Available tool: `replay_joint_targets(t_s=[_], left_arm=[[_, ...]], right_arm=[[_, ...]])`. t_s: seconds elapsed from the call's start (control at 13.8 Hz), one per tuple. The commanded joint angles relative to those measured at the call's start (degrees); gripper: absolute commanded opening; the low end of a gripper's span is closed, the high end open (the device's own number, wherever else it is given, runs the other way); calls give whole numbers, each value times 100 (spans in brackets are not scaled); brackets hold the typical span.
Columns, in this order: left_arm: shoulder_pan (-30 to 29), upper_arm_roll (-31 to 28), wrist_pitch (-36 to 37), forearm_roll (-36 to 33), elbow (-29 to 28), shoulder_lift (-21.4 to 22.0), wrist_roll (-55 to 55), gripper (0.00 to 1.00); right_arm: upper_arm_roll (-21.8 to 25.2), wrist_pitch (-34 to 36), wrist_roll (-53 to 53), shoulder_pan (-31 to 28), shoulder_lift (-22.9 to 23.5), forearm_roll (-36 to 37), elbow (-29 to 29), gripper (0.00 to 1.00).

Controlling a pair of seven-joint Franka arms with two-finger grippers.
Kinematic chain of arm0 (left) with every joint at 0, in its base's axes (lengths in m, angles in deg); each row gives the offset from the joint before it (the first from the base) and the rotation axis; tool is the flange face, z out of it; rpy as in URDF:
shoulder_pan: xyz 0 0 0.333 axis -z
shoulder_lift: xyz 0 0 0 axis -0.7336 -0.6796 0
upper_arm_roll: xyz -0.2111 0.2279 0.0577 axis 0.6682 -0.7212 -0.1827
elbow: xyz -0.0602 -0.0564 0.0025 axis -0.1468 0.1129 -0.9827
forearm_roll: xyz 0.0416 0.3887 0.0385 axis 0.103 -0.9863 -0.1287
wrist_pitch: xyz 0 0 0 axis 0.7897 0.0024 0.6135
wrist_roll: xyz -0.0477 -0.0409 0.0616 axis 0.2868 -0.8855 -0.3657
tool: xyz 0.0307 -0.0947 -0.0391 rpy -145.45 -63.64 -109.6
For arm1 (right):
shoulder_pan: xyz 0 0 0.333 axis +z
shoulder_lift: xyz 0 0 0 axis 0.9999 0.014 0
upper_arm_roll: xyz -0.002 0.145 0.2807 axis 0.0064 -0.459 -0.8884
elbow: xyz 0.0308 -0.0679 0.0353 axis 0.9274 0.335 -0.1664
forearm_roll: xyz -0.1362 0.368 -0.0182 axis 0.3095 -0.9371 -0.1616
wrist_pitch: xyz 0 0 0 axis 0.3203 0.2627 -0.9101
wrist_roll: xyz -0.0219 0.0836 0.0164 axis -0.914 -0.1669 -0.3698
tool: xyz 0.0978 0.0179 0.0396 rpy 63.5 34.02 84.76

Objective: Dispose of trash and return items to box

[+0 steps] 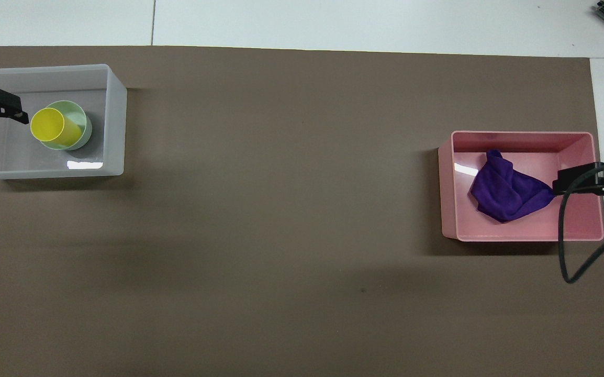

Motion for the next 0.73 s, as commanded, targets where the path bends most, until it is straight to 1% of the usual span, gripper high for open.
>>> replay_joint_targets(t_s=[0.0,0.22,0.36,0.44,0.51,0.58,0.65], left_arm=[[656,-47,847,-598,-127,614,-135,100],[877,-47,1455,-387,-92,721,-549,100],[913,-12,1431,-290,-83,949,-471,100],[861,5,1144,32,-309,1289,-383,100],[834,-64,1097,427,-633,1484,-200,100],[852,-82,1001,675,-811,1608,-76,100],[852,-83,1000,703,-899,1696,-40,100]], right_arm=[[-4,-53,158,-48,-148,-81,168,100],[-4,-53,158,-48,-148,-81,168,100],[-4,-53,158,-48,-148,-81,168,100],[-4,-53,158,-56,-148,-81,168,100],[-4,-53,158,-56,-148,-81,168,100],[-4,-53,158,-48,-148,-81,168,100],[-4,-53,158,-48,-148,-81,168,100]])
